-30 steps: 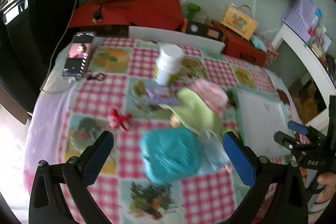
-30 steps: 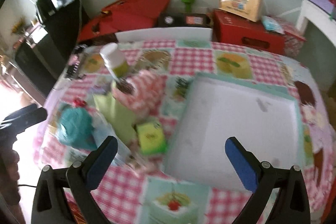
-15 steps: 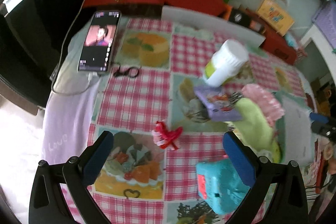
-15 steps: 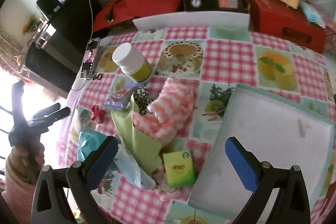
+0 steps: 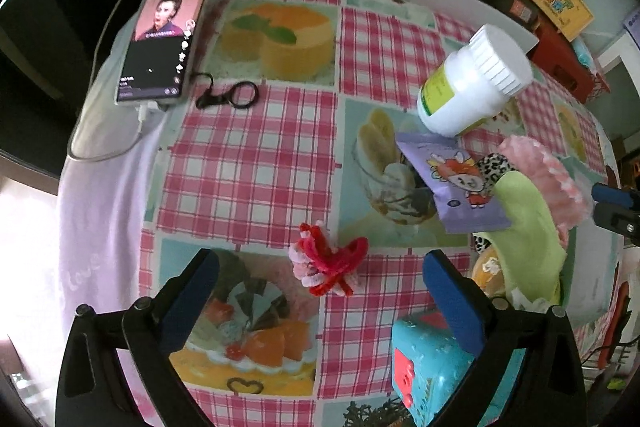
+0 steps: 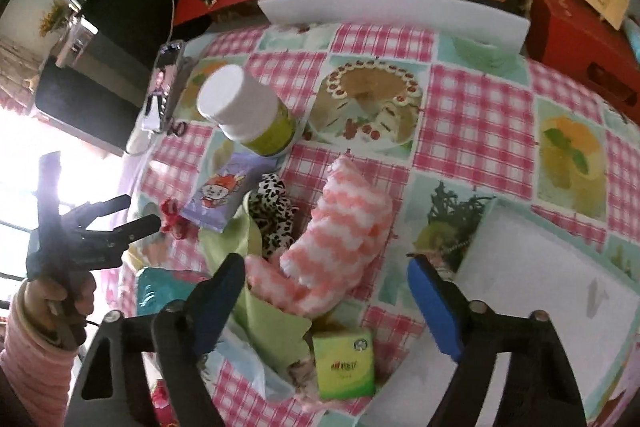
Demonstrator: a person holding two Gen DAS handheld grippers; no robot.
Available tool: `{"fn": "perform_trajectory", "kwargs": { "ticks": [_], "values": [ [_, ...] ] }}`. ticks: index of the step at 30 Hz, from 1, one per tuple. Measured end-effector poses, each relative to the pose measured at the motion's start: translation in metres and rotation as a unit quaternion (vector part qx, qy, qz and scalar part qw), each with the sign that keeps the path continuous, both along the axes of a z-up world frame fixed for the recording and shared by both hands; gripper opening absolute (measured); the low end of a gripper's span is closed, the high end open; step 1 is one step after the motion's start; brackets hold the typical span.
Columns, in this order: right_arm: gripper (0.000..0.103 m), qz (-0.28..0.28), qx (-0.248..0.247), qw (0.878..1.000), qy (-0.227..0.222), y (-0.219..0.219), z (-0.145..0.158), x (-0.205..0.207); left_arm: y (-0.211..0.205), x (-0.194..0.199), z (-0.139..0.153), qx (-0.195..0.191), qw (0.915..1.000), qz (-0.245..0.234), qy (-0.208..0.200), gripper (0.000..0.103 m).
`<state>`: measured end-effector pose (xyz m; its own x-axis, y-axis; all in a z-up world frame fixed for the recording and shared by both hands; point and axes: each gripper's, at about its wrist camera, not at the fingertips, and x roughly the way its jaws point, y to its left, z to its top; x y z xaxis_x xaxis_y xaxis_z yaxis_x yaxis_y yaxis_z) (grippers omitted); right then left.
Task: Organize soft objects
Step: 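Grasp the red pipe-cleaner figure with the left gripper while the right grasps the pink striped towel, then carry the red figure to the white tray with the left gripper while the right carries the towel there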
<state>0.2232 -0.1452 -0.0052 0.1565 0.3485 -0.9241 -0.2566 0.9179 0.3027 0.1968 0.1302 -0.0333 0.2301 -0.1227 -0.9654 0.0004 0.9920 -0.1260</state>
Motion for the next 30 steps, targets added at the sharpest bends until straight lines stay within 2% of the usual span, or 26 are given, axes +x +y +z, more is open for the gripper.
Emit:
{"fn": "perform_trajectory", "kwargs": {
  "ticks": [4,8,10,14,17,23,30],
  "values": [
    [0.073,-0.005,-0.002,1.000,0.014,0.005,-0.022,0.010,-0.003,0.002,-0.012,-0.004,0.9999,-0.005,0.015,0.080],
    [0.059,-0.014,-0.008,0.999,0.031,0.006,-0.046,0.017,-0.006,0.004,-0.026,-0.005,0.9996,-0.004,0.028,0.065],
    [0.057,-0.017,-0.008,0.999,0.038,0.007,-0.057,0.019,-0.007,0.004,-0.032,-0.008,0.9994,-0.003,0.033,0.056],
    [0.055,-0.024,-0.016,0.999,0.044,0.009,-0.074,0.022,-0.009,0.004,-0.038,-0.004,0.9997,-0.006,0.025,0.051],
    [0.053,-0.020,-0.023,0.999,0.031,0.012,-0.076,0.022,-0.010,0.004,-0.040,-0.004,0.9998,-0.002,0.019,0.045],
    [0.033,-0.018,-0.032,0.999,0.005,0.015,-0.075,0.019,-0.006,0.003,-0.037,-0.007,0.9999,0.007,0.005,0.040],
    [0.022,-0.047,-0.014,0.998,-0.036,0.008,-0.065,0.006,-0.006,-0.008,-0.037,-0.027,0.9983,0.048,-0.019,0.040]
  ]
}}
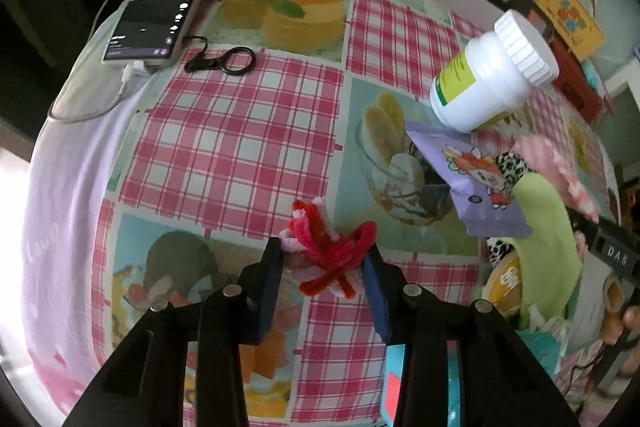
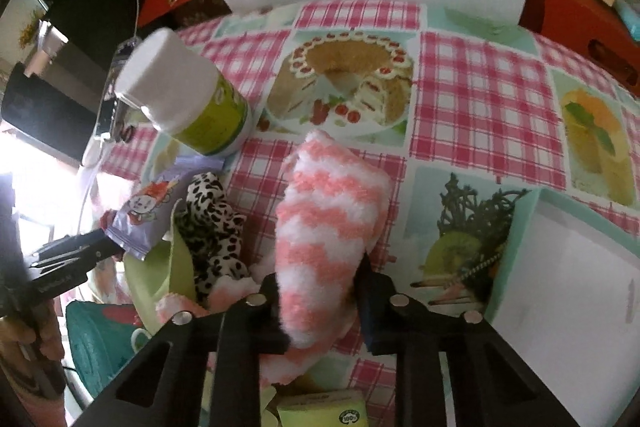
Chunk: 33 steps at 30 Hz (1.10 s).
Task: Organize soft objects
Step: 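Carry the red figure to the white tray with the left gripper while the right carries the towel there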
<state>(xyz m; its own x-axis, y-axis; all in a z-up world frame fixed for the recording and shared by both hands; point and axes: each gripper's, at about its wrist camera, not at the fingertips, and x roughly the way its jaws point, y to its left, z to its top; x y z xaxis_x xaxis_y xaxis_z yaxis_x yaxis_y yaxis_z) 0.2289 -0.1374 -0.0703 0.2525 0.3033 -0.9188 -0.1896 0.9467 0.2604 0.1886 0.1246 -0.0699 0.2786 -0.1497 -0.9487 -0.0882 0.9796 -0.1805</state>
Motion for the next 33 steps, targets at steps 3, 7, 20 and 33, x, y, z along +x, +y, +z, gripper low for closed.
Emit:
{"fn": "perform_trajectory", "kwargs": {
  "ticks": [3,7,20,33],
  "values": [
    [0.021,-0.015,0.005,1.000,-0.018,-0.004,0.006,-0.010,0.000,-0.008,0.004,-0.001,0.9998,0.013,-0.015,0.040],
    [0.018,-0.040,0.023,0.998,-0.041,-0.013,0.017,-0.023,0.001,-0.017,0.016,-0.007,0.9987,0.034,-0.036,0.040],
    [0.018,-0.084,0.047,0.982,-0.165,-0.045,0.094,-0.059,-0.009,-0.036,0.093,-0.003,0.9873,0.079,-0.138,0.040],
    [0.018,-0.155,0.027,0.957,-0.245,-0.097,0.156,-0.093,-0.102,-0.034,0.157,-0.033,0.9760,-0.001,-0.215,0.040]
  ]
}}
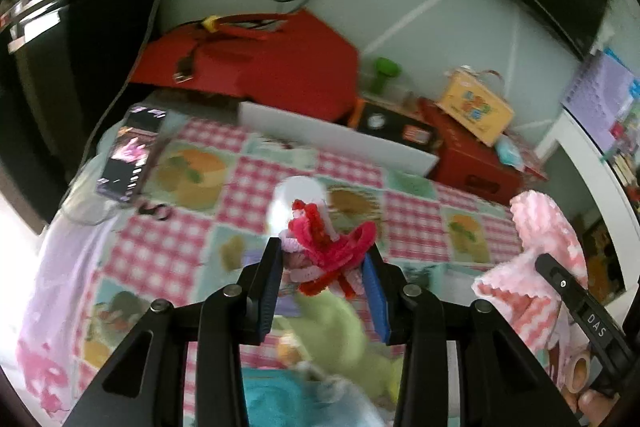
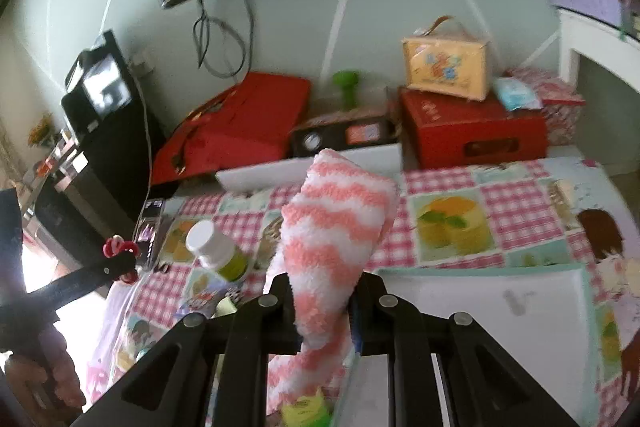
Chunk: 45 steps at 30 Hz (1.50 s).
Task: Organize soft objects
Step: 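Carry the red figure to the white tray with the left gripper while the right carries the towel there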
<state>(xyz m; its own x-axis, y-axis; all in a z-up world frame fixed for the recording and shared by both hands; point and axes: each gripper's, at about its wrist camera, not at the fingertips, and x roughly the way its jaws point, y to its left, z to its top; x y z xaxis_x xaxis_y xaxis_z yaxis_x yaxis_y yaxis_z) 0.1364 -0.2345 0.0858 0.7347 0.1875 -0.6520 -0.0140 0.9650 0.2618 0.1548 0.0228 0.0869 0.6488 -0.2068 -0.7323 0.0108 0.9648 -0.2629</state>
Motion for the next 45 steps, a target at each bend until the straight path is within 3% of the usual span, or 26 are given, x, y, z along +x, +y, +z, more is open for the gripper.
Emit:
{"fn": "perform_trajectory", "kwargs": {
  "ticks": [12,23,31,45],
  "values": [
    [0.018,-0.128,-0.022,0.992,0.003,-0.088,0.006,-0.020,-0.101,0.010,-0.019,0.000,0.9950,-0.097,0.020,0.040],
    [0.018,-0.228,-0.032,0.973,0.027,-0.156,-0.007,-0.042,-0.189,0.002,-0.055,0.020,0.9787,-0.198,0.051,0.040],
    [0.018,-0.241,-0.022,0.968,0.070,-0.175,-0.036,-0.035,-0.216,0.000,-0.090,0.029,0.9695,-0.227,0.087,0.040],
    [0.021,-0.200,-0.042,0.958,0.203,-0.165,-0.119,0.000,-0.234,-0.001,-0.129,0.049,0.9599,-0.245,0.128,0.040]
  ]
}}
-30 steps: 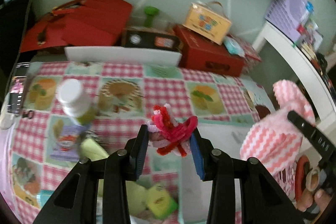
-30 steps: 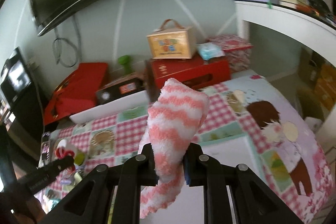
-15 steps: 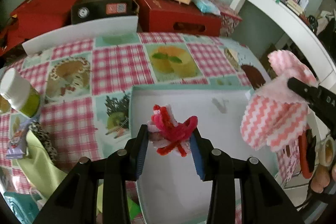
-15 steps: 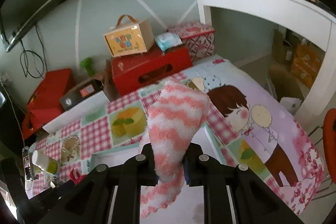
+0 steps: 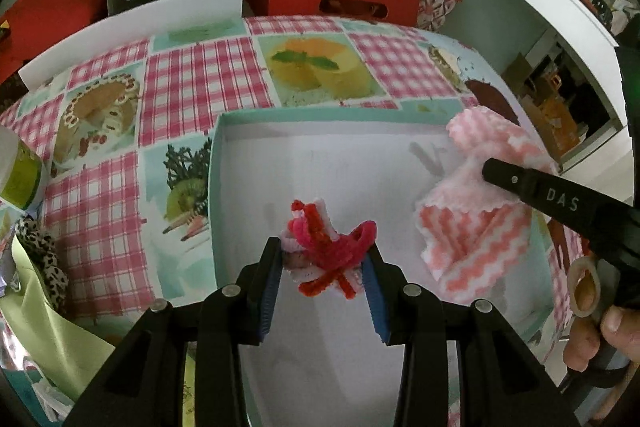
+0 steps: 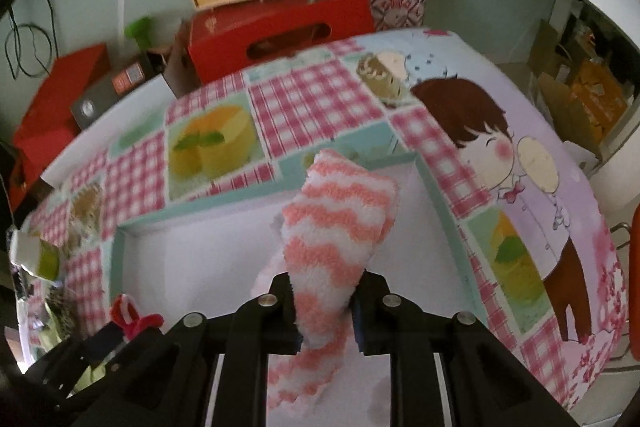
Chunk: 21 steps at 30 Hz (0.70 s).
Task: Organize soft objects
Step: 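Carry the red figure to the white tray with the left gripper while the right carries the towel there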
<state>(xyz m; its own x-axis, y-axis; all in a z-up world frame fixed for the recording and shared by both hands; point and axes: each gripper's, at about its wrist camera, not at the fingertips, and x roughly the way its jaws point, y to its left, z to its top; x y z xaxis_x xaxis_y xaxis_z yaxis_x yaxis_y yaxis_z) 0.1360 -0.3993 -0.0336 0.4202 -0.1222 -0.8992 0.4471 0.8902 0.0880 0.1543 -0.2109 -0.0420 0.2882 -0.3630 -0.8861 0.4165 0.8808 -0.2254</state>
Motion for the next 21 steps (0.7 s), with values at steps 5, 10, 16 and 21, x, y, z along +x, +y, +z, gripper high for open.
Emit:
{"fn": "perform_trajectory", "kwargs": {
  "ticks": [5,10,16,21],
  "values": [
    [0.021,0.003,0.004,1.000,0.028,0.001,-0.015,0.004,-0.004,0.001,-0.011,0.011,0.9998,-0.004,0.013,0.040],
    [0.027,0.002,0.007,0.999,0.053,0.000,-0.028,0.007,-0.009,0.001,-0.019,0.024,0.9994,-0.008,0.022,0.041],
    [0.040,0.005,0.002,0.998,0.070,0.003,-0.036,0.008,-0.014,0.001,-0.021,0.031,0.9993,-0.013,0.017,0.044],
    [0.052,0.006,-0.007,0.997,0.075,0.006,-0.033,0.007,-0.014,0.000,-0.020,0.034,0.9992,-0.011,0.018,0.051]
  ]
}}
